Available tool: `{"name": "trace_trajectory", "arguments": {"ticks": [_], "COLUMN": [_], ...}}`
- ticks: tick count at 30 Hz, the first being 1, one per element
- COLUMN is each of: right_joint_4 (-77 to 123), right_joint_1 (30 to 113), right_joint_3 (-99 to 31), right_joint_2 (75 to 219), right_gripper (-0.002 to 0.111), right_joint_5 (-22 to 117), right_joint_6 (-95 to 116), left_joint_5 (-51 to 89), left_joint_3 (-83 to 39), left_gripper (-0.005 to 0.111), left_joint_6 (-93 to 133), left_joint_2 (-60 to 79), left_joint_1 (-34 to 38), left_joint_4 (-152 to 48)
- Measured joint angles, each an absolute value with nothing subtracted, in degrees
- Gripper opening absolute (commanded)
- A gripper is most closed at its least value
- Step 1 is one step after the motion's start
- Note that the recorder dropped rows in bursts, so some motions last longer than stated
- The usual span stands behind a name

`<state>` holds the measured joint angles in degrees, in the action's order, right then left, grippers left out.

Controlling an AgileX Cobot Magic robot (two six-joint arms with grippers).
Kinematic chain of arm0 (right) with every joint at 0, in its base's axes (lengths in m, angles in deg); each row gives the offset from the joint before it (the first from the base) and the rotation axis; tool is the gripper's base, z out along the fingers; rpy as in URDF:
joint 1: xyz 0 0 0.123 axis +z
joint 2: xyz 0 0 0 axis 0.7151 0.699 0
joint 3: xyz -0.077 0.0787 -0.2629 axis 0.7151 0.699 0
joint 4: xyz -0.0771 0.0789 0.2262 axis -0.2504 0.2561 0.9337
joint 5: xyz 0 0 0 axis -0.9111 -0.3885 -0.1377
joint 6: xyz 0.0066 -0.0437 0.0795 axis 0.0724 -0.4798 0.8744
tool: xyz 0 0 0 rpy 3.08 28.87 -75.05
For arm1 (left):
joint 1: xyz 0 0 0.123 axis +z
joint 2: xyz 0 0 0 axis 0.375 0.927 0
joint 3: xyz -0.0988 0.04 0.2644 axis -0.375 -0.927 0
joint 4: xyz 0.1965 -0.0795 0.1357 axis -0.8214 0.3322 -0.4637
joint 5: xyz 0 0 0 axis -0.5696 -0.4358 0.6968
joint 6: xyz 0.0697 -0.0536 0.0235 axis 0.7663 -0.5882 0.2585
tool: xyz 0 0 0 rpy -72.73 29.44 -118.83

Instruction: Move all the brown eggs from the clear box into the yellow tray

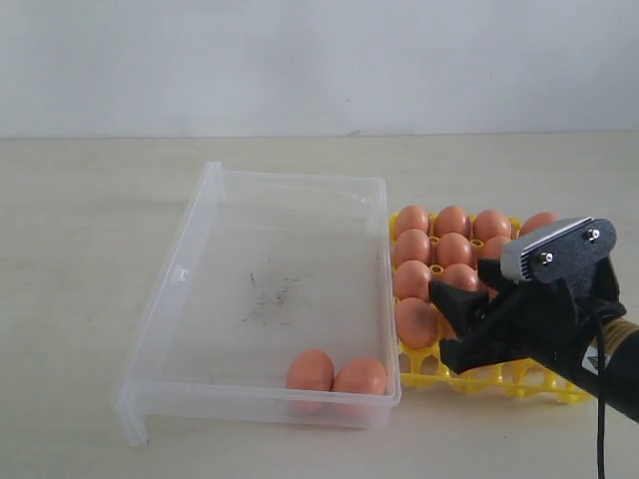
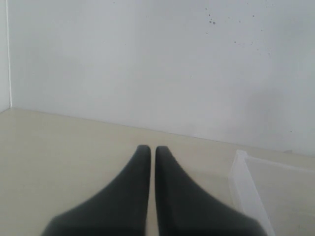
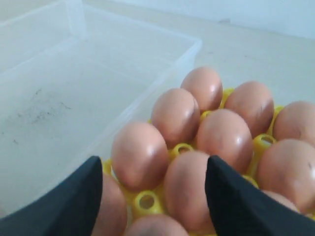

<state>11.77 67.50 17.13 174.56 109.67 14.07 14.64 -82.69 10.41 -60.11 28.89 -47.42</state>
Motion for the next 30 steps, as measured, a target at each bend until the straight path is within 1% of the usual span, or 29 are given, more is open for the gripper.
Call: {"name": "trace_trajectory", "arguments": {"ticks": [1,2,3,4,7,11,14,17,19,22,26,30], "right_joint_4": [11.8,11.6,10.8,10.0,4.6,-7.4,-19.1,-33.3,-45.3,-58.1,-60.6,-48.9], "right_joint_1": [67.5,67.5,67.5,67.5,67.5,67.5,68.5,72.4,76.4,81.8,85.8,86.7], "right_joint_3": [17.1,17.1,17.1,17.1,17.2,13.2,4.5,-5.7,-12.1,-18.2,-23.4,-25.7], "right_joint_2": [173.5,172.1,170.4,168.9,162.6,154.7,150.9,150.1,150.6,151.4,151.8,151.9], "right_gripper": [0.056,0.053,0.047,0.037,0.000,0.000,0.000,0.000,0.000,0.000,0.000,0.000], "right_joint_5": [109.7,109.7,109.7,109.7,111.7,111.9,101.7,83.9,70.1,52.0,39.4,36.3], "right_joint_6": [14.3,15.1,16.3,18.1,24.5,33.7,46.8,61.1,71.3,80.9,81.4,70.9], "left_joint_5": [14.6,14.6,14.6,14.6,14.6,14.6,14.6,14.6,14.6,14.6,14.6,14.6], "left_joint_3": [-82.7,-82.7,-82.7,-82.7,-82.7,-82.7,-82.7,-82.7,-82.7,-82.7,-82.7,-82.7], "left_gripper": [0.004,0.004,0.004,0.004,0.004,0.004,0.004,0.004,0.004,0.004,0.004,0.004], "left_joint_6": [10.4,10.4,10.4,10.4,10.4,10.4,10.4,10.4,10.4,10.4,10.4,10.4], "left_joint_2": [-60.1,-60.1,-60.1,-60.1,-60.1,-60.1,-60.1,-60.1,-60.1,-60.1,-60.1,-60.1], "left_joint_1": [28.9,28.9,28.9,28.9,28.9,28.9,28.9,28.9,28.9,28.9,28.9,28.9], "left_joint_4": [-47.4,-47.4,-47.4,-47.4,-47.4,-47.4,-47.4,-47.4,-47.4,-47.4,-47.4,-47.4]}}
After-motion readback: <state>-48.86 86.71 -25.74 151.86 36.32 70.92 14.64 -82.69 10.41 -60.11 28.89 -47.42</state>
